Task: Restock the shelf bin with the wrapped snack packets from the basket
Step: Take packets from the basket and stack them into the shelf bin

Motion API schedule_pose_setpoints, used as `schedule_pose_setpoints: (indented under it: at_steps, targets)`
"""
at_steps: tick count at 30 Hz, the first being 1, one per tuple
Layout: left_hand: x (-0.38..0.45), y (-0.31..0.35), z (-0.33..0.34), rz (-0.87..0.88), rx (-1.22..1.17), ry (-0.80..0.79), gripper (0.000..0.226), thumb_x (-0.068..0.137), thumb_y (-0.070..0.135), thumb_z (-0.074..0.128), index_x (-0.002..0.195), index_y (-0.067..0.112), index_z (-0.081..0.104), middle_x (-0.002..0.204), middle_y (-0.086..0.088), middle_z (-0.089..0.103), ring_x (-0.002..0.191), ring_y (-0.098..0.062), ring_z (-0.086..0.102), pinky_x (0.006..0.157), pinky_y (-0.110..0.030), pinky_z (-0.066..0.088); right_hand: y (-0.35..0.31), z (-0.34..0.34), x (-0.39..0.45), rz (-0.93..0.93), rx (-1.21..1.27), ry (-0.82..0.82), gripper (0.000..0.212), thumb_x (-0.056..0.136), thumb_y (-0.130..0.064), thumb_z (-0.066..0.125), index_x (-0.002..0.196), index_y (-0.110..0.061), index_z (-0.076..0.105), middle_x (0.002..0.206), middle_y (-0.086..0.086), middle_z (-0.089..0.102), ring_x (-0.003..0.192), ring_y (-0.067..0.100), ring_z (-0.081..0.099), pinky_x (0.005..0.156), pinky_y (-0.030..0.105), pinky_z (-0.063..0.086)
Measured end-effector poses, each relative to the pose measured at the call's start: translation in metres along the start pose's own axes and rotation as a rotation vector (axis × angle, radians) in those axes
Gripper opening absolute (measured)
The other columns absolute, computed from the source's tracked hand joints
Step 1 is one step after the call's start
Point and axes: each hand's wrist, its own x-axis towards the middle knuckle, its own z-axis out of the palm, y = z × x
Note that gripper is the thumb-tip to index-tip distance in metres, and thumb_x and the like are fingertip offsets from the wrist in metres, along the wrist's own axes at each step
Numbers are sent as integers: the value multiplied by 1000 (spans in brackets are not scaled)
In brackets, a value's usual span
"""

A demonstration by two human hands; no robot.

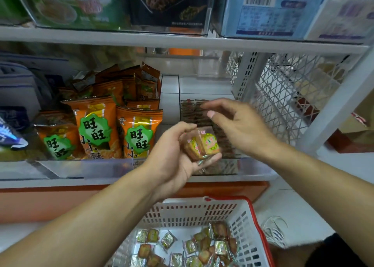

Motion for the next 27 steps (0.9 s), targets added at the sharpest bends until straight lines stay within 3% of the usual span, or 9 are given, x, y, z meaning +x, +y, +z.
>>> schedule_pose_setpoints:
  at_steps: [4, 8, 12, 15, 18, 20, 22, 25, 27]
  targets:
    - [-6, 4, -2, 17, 44, -17, 62, 101, 43, 46, 135, -8, 56, 134, -34, 59, 109, -38, 61, 91, -49, 54, -19, -7, -39, 88, 36, -236, 50, 82, -50, 73, 128, -32, 66, 118, -10, 70, 104, 5, 68, 90, 36, 58]
    - [-10, 4, -2, 10, 56, -5, 70, 101, 53, 43, 138, -6, 52, 129, -34, 63, 104, -38, 63, 90, -54, 53, -18, -11, -44, 115, 50, -264, 49, 70, -53, 82, 113, -31, 70, 107, -6, 75, 98, 25, 73, 93, 53, 55]
    - [-13, 1, 0, -56, 229, -66, 73, 98, 64, 41, 142, 8, 52, 128, -24, 68, 98, -30, 69, 86, -51, 58, -17, -15, -47, 61, 15, -353, 49, 67, -46, 87, 113, -43, 69, 106, -19, 74, 98, -1, 70, 94, 36, 56]
    - [-13, -4, 0, -90, 283, -113, 81, 95, 68, 45, 153, 13, 39, 132, -18, 67, 108, -30, 72, 96, -56, 54, -19, -16, -49, -1, -58, -424, 51, 61, -54, 86, 106, -41, 68, 100, -20, 72, 92, -2, 68, 84, 30, 55]
    - [-10, -8, 1, 55, 389, -107, 64, 89, 67, 50, 137, 26, 60, 126, -8, 72, 111, -27, 72, 95, -49, 58, -13, -25, -36, 34, 97, -311, 49, 58, -43, 94, 98, -27, 68, 90, -8, 75, 81, 3, 68, 76, 25, 54]
    - [-9, -12, 0, 250, 633, -42, 53, 87, 62, 58, 134, 38, 59, 122, 10, 73, 112, -10, 70, 89, -33, 61, 1, -34, -19, 133, 149, -59, 49, 60, -35, 94, 99, -24, 67, 89, -4, 74, 82, 8, 68, 74, 22, 52]
    - [-8, -19, -7, 443, 1031, -23, 59, 90, 56, 66, 143, 46, 43, 130, 27, 62, 120, 8, 57, 95, -14, 49, 20, -40, -3, 203, -61, 114, 51, 64, -31, 94, 103, -20, 63, 91, -8, 68, 82, 9, 64, 68, 20, 47]
    - [-5, -34, -16, 568, 1645, -68, 76, 91, 58, 64, 153, 53, 20, 157, 27, 31, 144, 11, 23, 111, -12, 15, 54, -35, 14, 328, -390, 29, 46, 75, -26, 89, 108, -16, 58, 96, -3, 64, 81, 12, 60, 58, 16, 43]
    - [0, -41, -22, 553, 1851, -104, 87, 93, 56, 61, 159, 44, 5, 167, 21, 12, 146, 11, -2, 109, -10, -9, 77, -26, 25, 405, -534, -73, 41, 81, -19, 82, 112, -11, 57, 105, 8, 66, 91, 25, 65, 71, 31, 54]
